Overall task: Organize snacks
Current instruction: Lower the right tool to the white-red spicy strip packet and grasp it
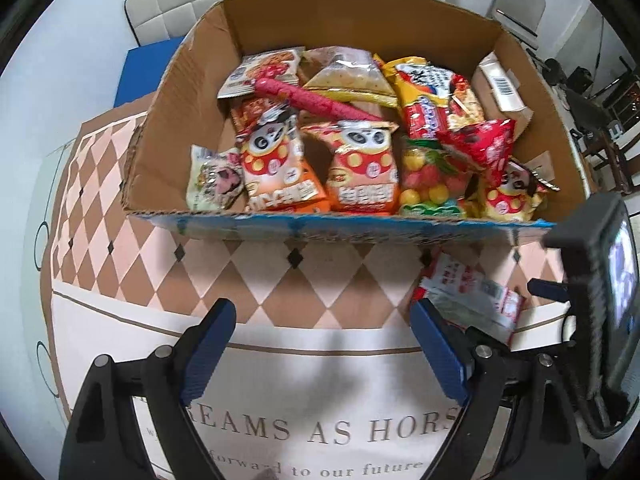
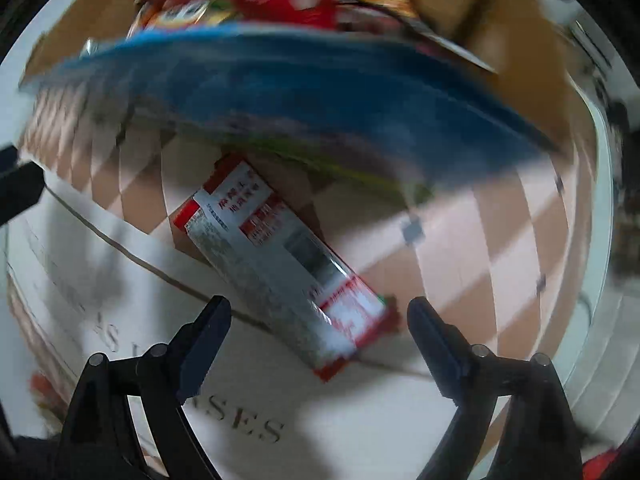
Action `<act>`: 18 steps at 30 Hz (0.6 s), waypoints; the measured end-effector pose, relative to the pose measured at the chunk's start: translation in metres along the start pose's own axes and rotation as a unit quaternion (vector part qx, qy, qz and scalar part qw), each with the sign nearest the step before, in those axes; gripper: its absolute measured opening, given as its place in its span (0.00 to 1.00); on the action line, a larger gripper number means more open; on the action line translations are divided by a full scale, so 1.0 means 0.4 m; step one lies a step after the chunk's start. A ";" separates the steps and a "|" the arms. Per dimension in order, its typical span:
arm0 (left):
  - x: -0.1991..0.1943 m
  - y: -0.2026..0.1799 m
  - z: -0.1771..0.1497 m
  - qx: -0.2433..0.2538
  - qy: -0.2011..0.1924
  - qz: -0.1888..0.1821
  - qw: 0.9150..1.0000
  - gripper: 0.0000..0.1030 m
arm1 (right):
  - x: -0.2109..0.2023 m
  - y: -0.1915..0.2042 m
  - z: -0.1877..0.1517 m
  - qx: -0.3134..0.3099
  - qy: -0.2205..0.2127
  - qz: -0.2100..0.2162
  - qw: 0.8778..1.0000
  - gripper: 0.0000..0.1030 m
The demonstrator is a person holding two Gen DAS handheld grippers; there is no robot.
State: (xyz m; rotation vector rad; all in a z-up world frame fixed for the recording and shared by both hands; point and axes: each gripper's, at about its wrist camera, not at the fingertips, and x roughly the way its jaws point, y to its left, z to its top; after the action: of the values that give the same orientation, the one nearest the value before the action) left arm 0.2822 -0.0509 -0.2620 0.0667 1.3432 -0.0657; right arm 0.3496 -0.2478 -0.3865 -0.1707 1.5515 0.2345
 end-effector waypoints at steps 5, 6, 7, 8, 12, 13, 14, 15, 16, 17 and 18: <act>0.005 0.016 -0.009 -0.006 0.003 0.000 1.000 0.87 | 0.049 0.045 0.013 -0.027 0.021 -0.026 0.999 0.83; 0.002 0.017 -0.011 -0.005 0.001 -0.002 1.000 0.87 | 0.047 0.043 0.010 -0.014 0.019 -0.024 0.999 0.80; 0.001 0.018 -0.012 -0.004 0.000 -0.003 1.000 0.87 | 0.045 0.040 0.004 0.002 0.021 -0.025 0.999 0.80; 0.001 0.018 -0.012 -0.003 0.000 -0.003 1.000 0.87 | 0.046 0.032 -0.007 0.033 0.033 -0.023 0.999 0.79; -0.005 0.016 -0.025 0.010 -0.002 -0.010 1.000 0.87 | 0.044 0.010 -0.041 0.128 0.068 0.056 0.988 0.78; -0.003 0.015 -0.030 0.013 0.000 -0.014 1.000 0.87 | 0.042 0.001 -0.046 0.153 0.074 0.090 0.981 0.78; 0.001 0.016 -0.035 0.017 0.004 -0.019 1.000 0.87 | 0.033 -0.009 -0.049 0.176 0.066 0.113 0.976 0.78; 0.006 0.015 -0.042 0.020 0.009 -0.028 0.999 0.87 | 0.025 -0.018 -0.050 0.181 0.056 0.108 0.976 0.79; 0.011 0.014 -0.047 0.022 0.015 -0.036 0.999 0.87 | 0.017 -0.024 -0.048 0.182 0.044 0.091 0.978 0.79; 0.018 0.016 -0.052 0.024 0.021 -0.043 0.999 0.87 | 0.016 -0.023 -0.040 0.177 0.038 0.069 0.981 0.79; 0.029 0.018 -0.058 0.025 0.030 -0.050 0.998 0.87 | 0.020 -0.026 -0.029 0.172 0.039 0.063 0.982 0.79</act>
State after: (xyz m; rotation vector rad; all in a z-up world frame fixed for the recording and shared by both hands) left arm 0.2627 -0.0419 -0.2784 0.0436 1.4054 -0.1837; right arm 0.3410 -0.2604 -0.3952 0.1927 1.6582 0.0548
